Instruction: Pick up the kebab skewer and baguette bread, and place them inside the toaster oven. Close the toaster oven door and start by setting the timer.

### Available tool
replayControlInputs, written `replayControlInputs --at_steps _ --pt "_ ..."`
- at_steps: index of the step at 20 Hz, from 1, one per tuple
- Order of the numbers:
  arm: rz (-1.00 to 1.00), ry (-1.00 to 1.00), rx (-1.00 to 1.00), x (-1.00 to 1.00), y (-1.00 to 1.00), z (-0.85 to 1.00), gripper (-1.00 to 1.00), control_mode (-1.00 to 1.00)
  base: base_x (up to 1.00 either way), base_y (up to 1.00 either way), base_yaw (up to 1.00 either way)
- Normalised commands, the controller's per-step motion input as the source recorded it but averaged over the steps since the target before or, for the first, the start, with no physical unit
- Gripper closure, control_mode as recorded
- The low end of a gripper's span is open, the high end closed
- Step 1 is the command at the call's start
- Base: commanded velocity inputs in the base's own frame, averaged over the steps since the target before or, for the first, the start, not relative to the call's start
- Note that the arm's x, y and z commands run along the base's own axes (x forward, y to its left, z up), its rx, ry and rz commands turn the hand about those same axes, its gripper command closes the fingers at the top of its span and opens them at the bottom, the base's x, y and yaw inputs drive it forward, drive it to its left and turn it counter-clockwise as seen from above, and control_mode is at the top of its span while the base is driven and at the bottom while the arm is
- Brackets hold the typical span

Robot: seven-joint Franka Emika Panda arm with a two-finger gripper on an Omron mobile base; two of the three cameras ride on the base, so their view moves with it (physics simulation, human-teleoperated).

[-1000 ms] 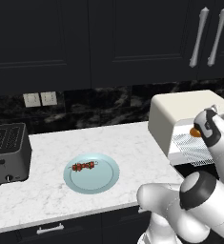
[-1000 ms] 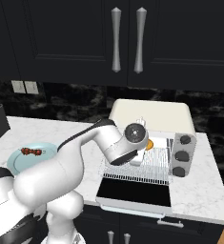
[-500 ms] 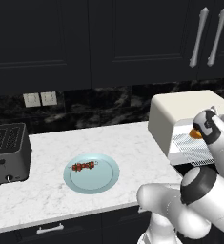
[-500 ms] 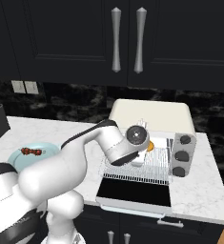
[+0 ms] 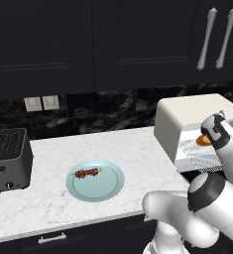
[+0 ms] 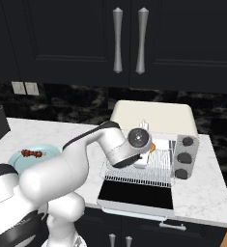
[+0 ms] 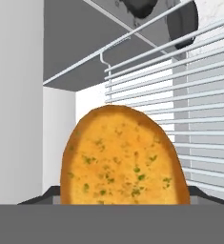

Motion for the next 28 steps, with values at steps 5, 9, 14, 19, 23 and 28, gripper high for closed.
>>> replayControlInputs --at_steps 5,9,14,19,23,28 --pt "0.00 0.00 0.00 0.00 0.00 0.00 -1.00 -1.00 0.00 0.00 0.00" --pt "0.00 0.01 0.00 0.00 0.00 0.00 -1.00 -1.00 0.00 0.00 0.00" --pt "0.00 0.01 0.00 0.00 -0.03 0.04 -1.00 -1.00 0.00 0.00 0.00" --pt "0.00 0.03 -0.03 -0.09 0.00 0.47 -1.00 -1.00 0.00 0.00 0.00" --pt "0.00 0.05 -0.03 -0.17 0.00 0.45 -1.00 -1.00 0.00 0.00 0.00" --pt "0.00 0.01 -0.03 -0.45 0.00 0.06 -1.00 -1.00 0.00 0.00 0.00"
